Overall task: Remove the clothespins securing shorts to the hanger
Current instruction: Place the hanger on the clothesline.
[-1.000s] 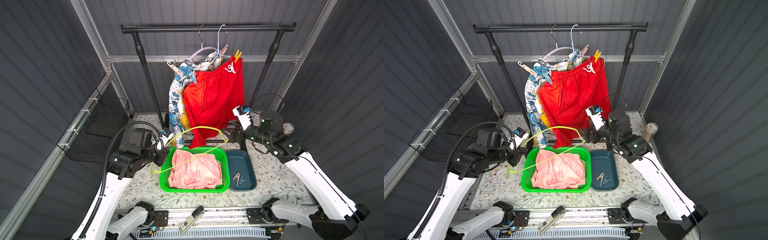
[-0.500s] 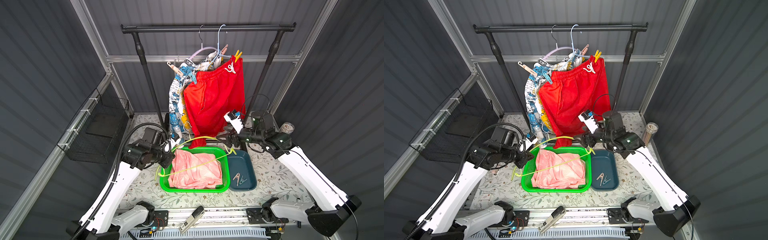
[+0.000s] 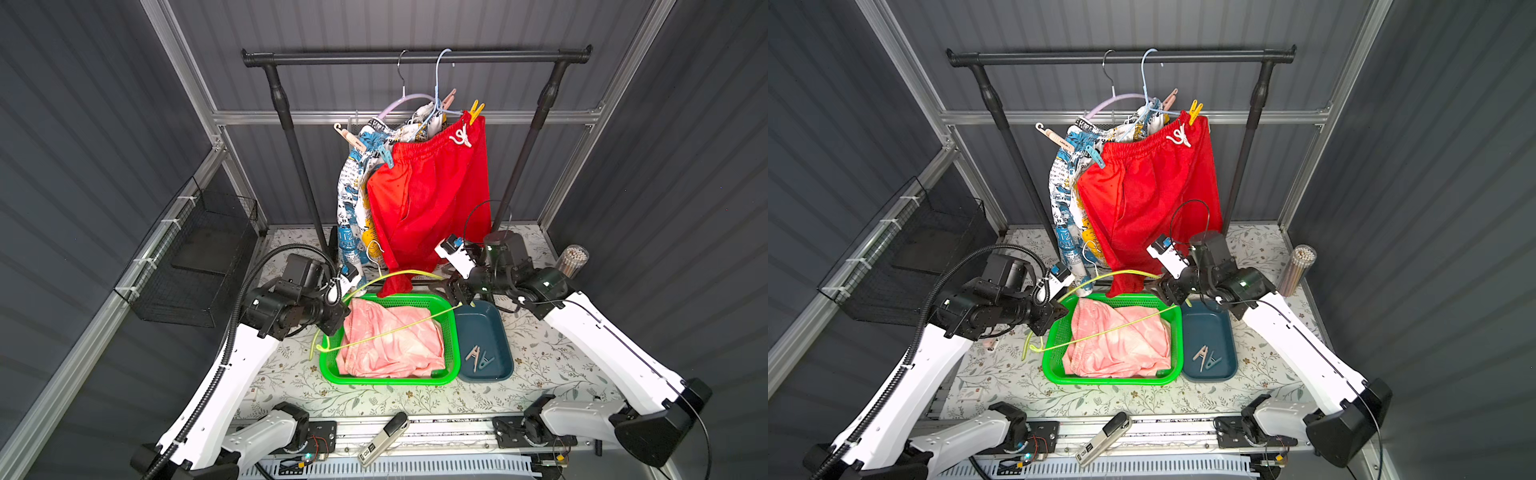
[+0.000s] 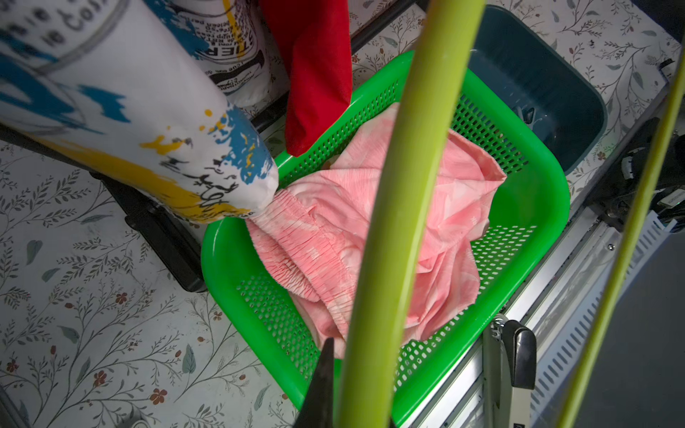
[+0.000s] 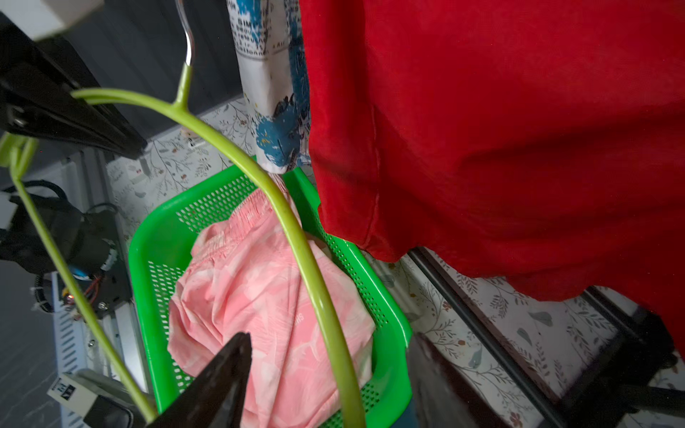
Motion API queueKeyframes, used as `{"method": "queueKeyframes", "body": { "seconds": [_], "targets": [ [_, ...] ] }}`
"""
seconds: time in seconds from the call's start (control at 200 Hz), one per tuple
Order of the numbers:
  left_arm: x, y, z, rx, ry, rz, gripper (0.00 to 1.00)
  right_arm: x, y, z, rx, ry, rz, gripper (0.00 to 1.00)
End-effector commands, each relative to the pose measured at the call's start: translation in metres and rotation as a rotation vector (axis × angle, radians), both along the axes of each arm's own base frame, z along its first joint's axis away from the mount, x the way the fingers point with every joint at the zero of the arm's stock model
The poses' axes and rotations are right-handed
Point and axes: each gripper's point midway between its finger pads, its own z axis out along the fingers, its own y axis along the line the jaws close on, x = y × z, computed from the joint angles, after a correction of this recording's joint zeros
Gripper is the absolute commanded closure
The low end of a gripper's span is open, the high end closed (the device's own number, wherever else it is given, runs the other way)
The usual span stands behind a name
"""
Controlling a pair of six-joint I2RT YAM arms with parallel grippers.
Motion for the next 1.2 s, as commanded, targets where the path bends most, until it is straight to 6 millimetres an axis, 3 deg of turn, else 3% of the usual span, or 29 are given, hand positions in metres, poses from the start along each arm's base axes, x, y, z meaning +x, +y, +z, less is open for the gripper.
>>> {"method": "queueKeyframes", "body": {
  "seconds": [0.0,0.21,0.32,0.44,0.52,0.741,0.966,1.151,1.196],
  "targets": [
    [-0.009,-0.008,0.02,-0.061,-0.033,-0.051,1.0,0.004,-0.007,-0.019,-0.098,-0.008,-0.029,0.43],
    [-0.015,-0.011,0.024,-0.089,-0.023,-0.063,0.99,0.014,-0.014,-0.011,-0.079,-0.096,-0.095,0.77],
    [-0.023,-0.015,0.028,-0.128,0.015,-0.076,0.95,0.016,-0.02,-0.004,-0.051,-0.18,-0.124,0.86],
    [-0.035,-0.025,0.023,-0.171,0.121,-0.106,0.84,0.011,-0.021,0.002,-0.001,-0.253,-0.112,0.9],
    [-0.044,-0.036,0.024,-0.23,0.203,-0.142,0.74,0.005,-0.028,0.017,0.044,-0.334,-0.126,0.92],
    [-0.056,-0.048,0.037,-0.338,0.292,-0.163,0.59,0.005,-0.052,0.035,0.054,-0.498,-0.205,0.96],
    [-0.073,-0.047,0.052,-0.408,0.31,-0.203,0.6,0.005,-0.068,0.046,0.071,-0.567,-0.265,0.95],
    [-0.075,-0.04,0.057,-0.405,0.284,-0.176,0.71,0.005,-0.075,0.05,0.064,-0.589,-0.285,0.93],
    [-0.076,-0.039,0.071,-0.421,0.233,-0.187,0.73,0.005,-0.077,0.052,0.066,-0.595,-0.291,0.93]
  ]
}}
